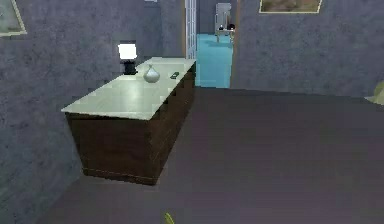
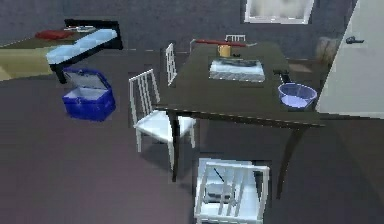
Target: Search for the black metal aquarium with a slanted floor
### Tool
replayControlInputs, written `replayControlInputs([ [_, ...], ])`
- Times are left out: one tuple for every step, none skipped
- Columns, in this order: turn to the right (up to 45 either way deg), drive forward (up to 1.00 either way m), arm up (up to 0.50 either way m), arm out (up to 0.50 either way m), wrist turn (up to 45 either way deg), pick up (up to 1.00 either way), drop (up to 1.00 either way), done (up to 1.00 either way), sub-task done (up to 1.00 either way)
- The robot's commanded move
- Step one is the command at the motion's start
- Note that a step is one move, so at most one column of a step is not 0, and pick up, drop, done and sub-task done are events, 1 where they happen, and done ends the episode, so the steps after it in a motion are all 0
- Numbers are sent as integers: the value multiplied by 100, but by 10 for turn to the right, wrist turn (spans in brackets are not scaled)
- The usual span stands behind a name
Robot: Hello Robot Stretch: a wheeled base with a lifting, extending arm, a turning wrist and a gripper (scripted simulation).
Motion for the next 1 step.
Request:
replayControlInputs([
  [90, 0, 0, 0, 0, 0, 0, 0, 0],
])
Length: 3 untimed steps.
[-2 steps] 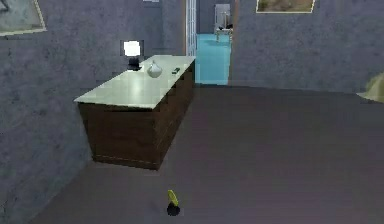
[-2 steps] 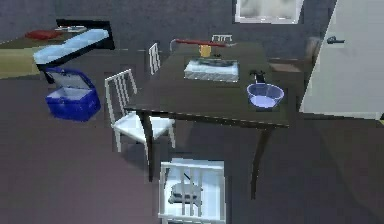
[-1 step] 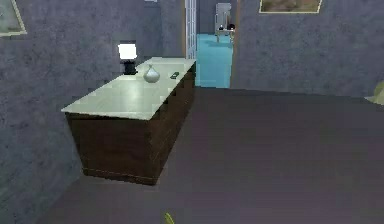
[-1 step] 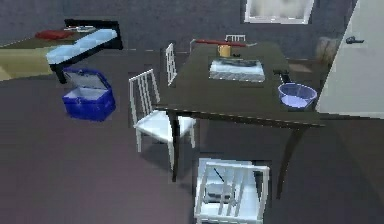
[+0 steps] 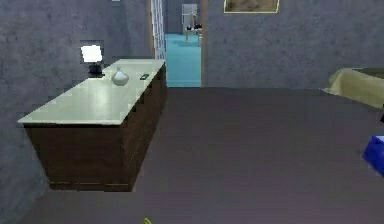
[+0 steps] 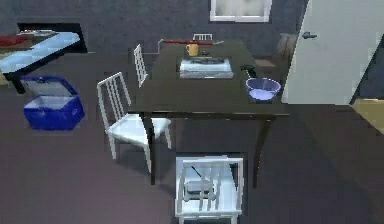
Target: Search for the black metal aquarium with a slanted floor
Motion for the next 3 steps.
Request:
replayControlInputs([
  [0, 100, 0, 0, 0, 0, 0, 0, 0],
  [120, 0, 0, 0, 0, 0, 0, 0, 0],
  [0, 20, 0, 0, 0, 0, 0, 0, 0],
])
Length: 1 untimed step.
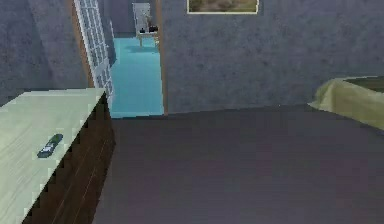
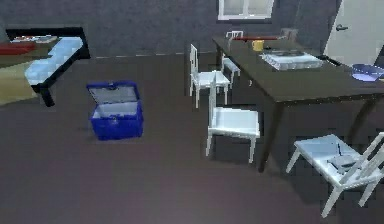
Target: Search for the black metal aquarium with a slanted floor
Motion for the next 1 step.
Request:
replayControlInputs([
  [-150, 0, 0, 0, 0, 0, 0, 0, 0],
])
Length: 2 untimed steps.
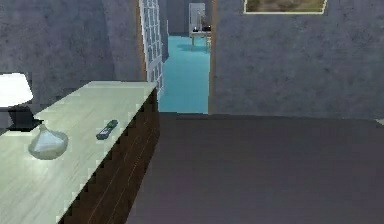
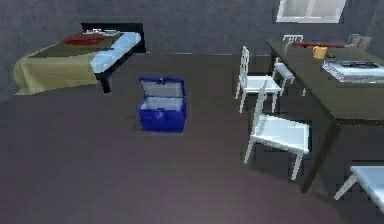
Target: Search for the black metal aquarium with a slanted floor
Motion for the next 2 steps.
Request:
replayControlInputs([
  [0, 100, 0, 0, 0, 0, 0, 0, 0],
  [-30, 0, 0, 0, 0, 0, 0, 0, 0],
])
